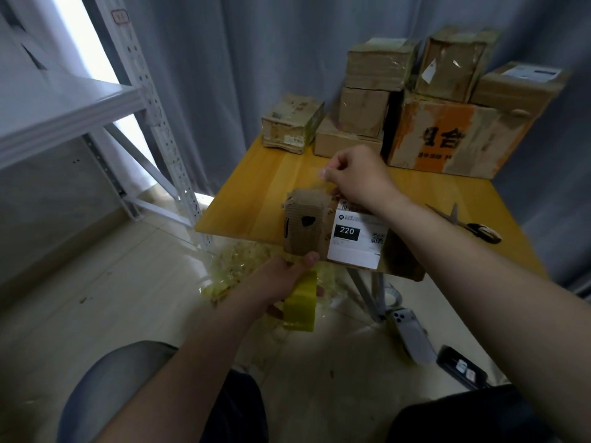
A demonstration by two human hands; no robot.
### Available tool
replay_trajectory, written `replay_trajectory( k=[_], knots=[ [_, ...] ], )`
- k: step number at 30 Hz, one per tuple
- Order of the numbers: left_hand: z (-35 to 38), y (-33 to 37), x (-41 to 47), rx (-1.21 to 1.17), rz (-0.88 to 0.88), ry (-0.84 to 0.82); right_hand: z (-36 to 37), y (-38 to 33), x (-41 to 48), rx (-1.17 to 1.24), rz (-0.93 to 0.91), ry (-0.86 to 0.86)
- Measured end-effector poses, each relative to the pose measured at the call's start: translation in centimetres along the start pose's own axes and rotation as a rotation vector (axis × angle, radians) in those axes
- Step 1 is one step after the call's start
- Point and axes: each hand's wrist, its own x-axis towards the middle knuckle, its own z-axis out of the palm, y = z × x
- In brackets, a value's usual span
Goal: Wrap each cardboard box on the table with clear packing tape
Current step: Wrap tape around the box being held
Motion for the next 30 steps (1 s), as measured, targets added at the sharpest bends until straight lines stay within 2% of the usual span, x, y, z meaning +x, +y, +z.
replay_trajectory(
  k=[7, 16, 21, 25, 27, 30],
  knots=[
    [0.0, -0.5, 0.5, 0.059, 0.002, 0.029, 0.6, -0.1, -0.3, -0.249, 0.052, -0.040],
    [0.2, -1.7, 1.9, 0.089, -0.015, 0.044, -0.4, 0.0, -1.1, -0.259, 0.135, -0.149],
    [0.3, -1.9, 2.1, 0.072, -0.009, 0.060, 0.1, 1.0, -1.5, -0.367, 0.009, -0.003],
    [0.4, -1.6, 1.9, 0.069, 0.005, 0.065, 0.2, 0.9, -2.1, -0.116, -0.237, 0.138],
    [0.4, -1.7, 1.8, 0.075, 0.011, 0.063, 0.2, 0.9, -2.7, -0.072, -0.322, 0.034],
    [0.3, -2.0, 1.9, 0.100, 0.014, 0.049, 0.3, 0.9, -3.0, -0.151, -0.332, -0.136]
  ],
)
